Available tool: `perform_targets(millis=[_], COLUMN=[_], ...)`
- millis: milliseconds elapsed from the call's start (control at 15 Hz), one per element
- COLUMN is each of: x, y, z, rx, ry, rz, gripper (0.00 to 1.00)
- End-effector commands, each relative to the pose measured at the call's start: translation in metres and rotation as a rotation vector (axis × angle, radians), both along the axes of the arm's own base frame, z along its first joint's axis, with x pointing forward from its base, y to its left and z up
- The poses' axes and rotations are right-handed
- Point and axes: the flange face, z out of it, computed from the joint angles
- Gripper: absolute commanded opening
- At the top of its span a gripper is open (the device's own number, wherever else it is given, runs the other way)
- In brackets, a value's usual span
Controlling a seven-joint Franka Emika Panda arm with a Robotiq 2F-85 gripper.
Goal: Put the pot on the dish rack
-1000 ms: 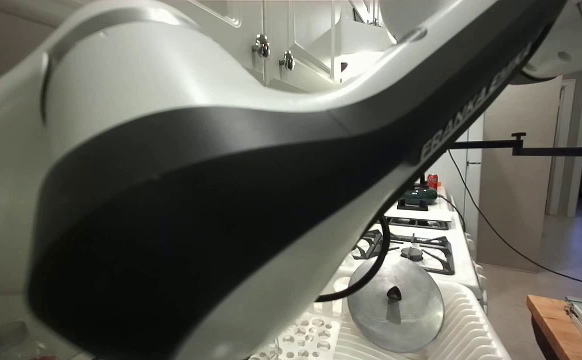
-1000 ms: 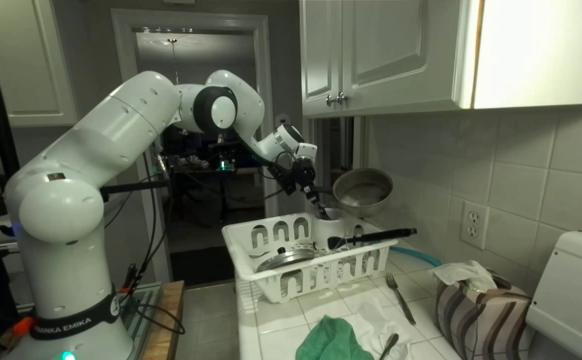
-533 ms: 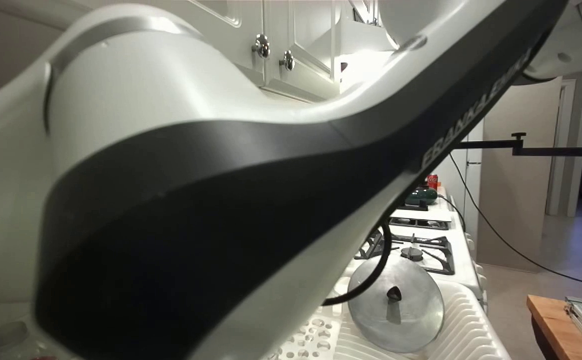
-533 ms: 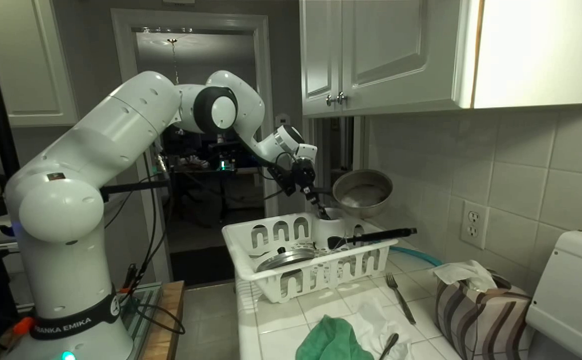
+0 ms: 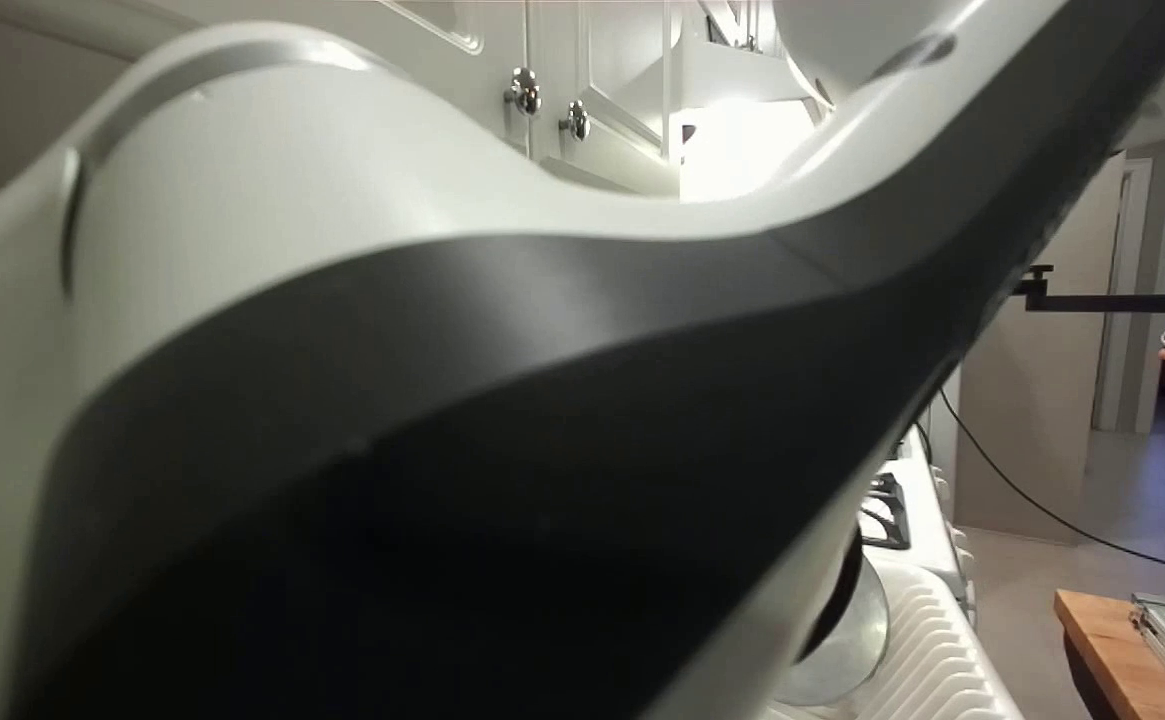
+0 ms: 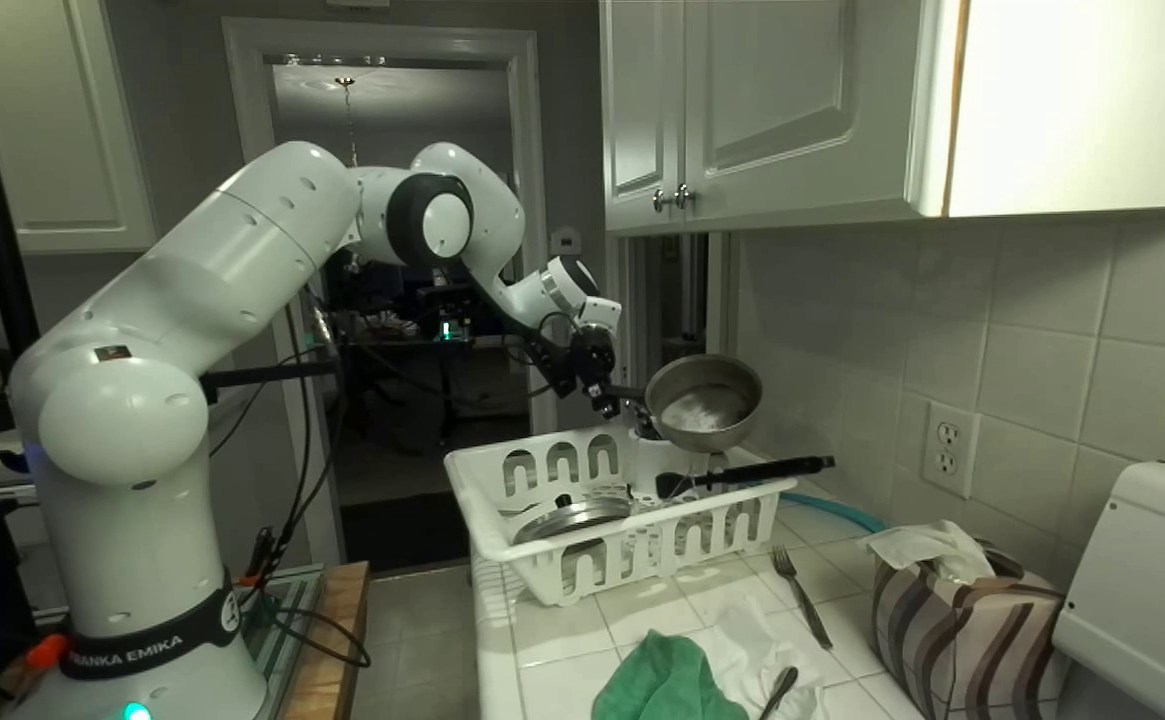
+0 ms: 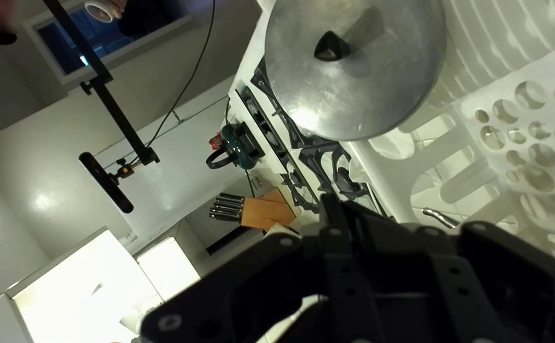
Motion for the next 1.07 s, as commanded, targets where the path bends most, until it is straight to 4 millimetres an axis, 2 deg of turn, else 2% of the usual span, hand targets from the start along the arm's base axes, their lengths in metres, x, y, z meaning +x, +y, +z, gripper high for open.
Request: perform_targets(millis=[0, 400, 733, 1000], x=[-0.019, -0.030, -0.034, -0.044], y=[-0.015, -0.038, -0.041, -0.035], z=[0.001, 0.008, 0.009, 0.006], rx=[0.006, -0.024, 0.040, 0.085], ry=[-0.009, -0.005, -0.033, -0.048], rz=[-0.042, -0.002, 0.104, 0.174], gripper=[0.01, 0.01, 0.01, 0.01])
